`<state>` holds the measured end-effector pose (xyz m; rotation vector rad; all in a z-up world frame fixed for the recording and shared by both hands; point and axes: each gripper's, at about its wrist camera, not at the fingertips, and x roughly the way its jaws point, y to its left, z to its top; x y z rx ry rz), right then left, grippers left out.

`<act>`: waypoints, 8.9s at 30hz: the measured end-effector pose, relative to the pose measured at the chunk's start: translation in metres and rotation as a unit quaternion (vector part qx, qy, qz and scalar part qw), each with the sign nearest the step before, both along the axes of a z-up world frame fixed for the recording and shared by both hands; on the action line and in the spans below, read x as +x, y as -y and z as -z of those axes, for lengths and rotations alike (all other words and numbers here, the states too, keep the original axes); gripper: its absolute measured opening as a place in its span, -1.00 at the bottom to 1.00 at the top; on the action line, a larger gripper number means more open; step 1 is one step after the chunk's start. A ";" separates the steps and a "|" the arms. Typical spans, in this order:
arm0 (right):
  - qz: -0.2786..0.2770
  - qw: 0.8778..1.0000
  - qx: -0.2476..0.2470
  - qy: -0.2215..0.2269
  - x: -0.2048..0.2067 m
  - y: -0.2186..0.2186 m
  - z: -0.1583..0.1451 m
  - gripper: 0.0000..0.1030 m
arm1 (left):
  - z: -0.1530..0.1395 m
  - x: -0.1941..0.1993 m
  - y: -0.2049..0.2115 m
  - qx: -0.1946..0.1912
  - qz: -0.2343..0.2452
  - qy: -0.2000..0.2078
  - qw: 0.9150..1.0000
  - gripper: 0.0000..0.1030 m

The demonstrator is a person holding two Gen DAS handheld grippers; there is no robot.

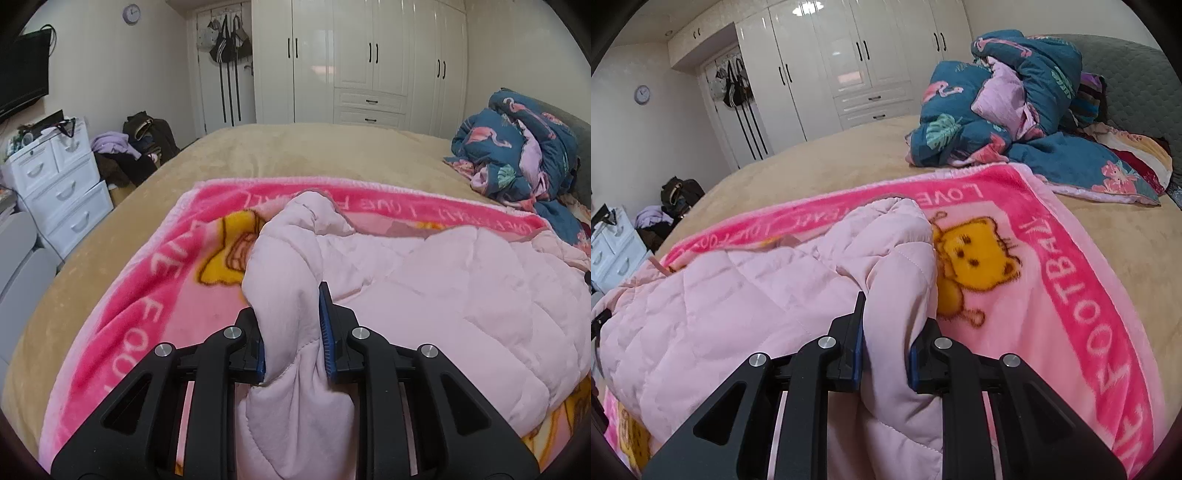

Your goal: Fold large clothes

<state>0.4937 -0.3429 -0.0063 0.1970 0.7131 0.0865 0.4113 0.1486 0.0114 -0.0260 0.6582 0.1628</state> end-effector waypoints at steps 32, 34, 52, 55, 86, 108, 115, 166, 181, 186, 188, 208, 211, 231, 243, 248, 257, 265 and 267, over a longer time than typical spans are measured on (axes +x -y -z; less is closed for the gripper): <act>-0.134 0.981 -0.131 0.052 -0.114 -0.090 0.003 0.70 | 0.033 -0.079 0.081 0.047 0.054 -0.018 0.997 0.63; -0.137 0.983 -0.121 0.000 -0.094 -0.093 0.015 0.70 | 0.046 -0.064 0.078 0.036 0.047 -0.038 0.998 0.67; -0.097 0.990 -0.041 -0.089 -0.034 -0.079 0.036 0.91 | 0.052 -0.036 0.052 -0.054 0.024 -0.089 0.994 0.84; -0.097 0.994 -0.026 -0.054 -0.058 -0.072 0.018 0.92 | 0.041 -0.049 0.050 -0.056 0.021 -0.077 0.995 0.84; -0.064 0.996 0.053 -0.010 -0.204 -0.016 -0.013 0.92 | 0.008 -0.162 0.053 -0.042 -0.006 -0.034 0.999 0.84; -0.001 0.988 0.127 -0.092 -0.180 -0.003 0.054 0.92 | 0.064 -0.141 0.035 -0.102 -0.025 -0.104 0.989 0.84; 0.023 0.979 0.178 -0.100 -0.159 0.004 0.058 0.92 | 0.069 -0.127 0.012 -0.208 -0.028 -0.106 0.972 0.84; 0.019 0.975 0.209 -0.073 -0.055 -0.009 0.068 0.10 | 0.075 -0.035 -0.025 -0.310 -0.078 -0.038 0.947 -0.30; -0.080 0.995 -0.051 0.022 -0.093 -0.071 -0.010 -0.39 | 0.025 -0.063 -0.002 -0.223 -0.035 -0.005 0.974 -0.50; -0.112 0.988 -0.093 0.057 -0.127 -0.081 -0.030 -0.41 | 0.005 -0.099 0.009 -0.184 -0.015 0.008 0.983 -0.51; -0.118 0.986 -0.093 0.069 -0.146 -0.081 -0.034 -0.42 | 0.003 -0.112 0.011 -0.177 -0.012 0.010 0.984 -0.51; -0.120 0.990 -0.058 0.051 -0.264 -0.054 -0.030 -0.41 | 0.007 -0.222 0.022 -0.173 -0.009 0.007 0.985 -0.50; -0.118 0.991 -0.049 0.034 -0.274 -0.048 -0.022 -0.41 | 0.012 -0.234 0.020 -0.173 -0.011 0.003 0.985 -0.48; -0.052 0.992 0.058 -0.094 -0.242 -0.031 0.033 -0.05 | 0.043 -0.231 0.009 -0.176 -0.037 -0.035 0.983 -0.30; -0.019 0.984 0.098 -0.150 -0.240 -0.016 0.043 0.50 | 0.046 -0.233 0.007 -0.188 -0.046 -0.042 0.980 -0.18; -0.011 0.982 0.096 -0.161 -0.246 -0.012 0.041 0.79 | 0.048 -0.236 0.004 -0.202 -0.051 -0.049 0.977 -0.03; -0.012 0.983 0.092 -0.160 -0.261 0.000 0.033 0.89 | 0.047 -0.243 -0.002 -0.193 -0.072 -0.060 0.977 0.52; -0.008 0.985 0.079 -0.150 -0.282 0.014 0.020 0.92 | 0.036 -0.263 -0.018 -0.160 -0.110 -0.052 0.980 0.82; -0.005 0.988 0.068 -0.142 -0.290 0.016 0.015 0.92 | 0.031 -0.271 -0.024 -0.164 -0.116 -0.046 0.979 0.82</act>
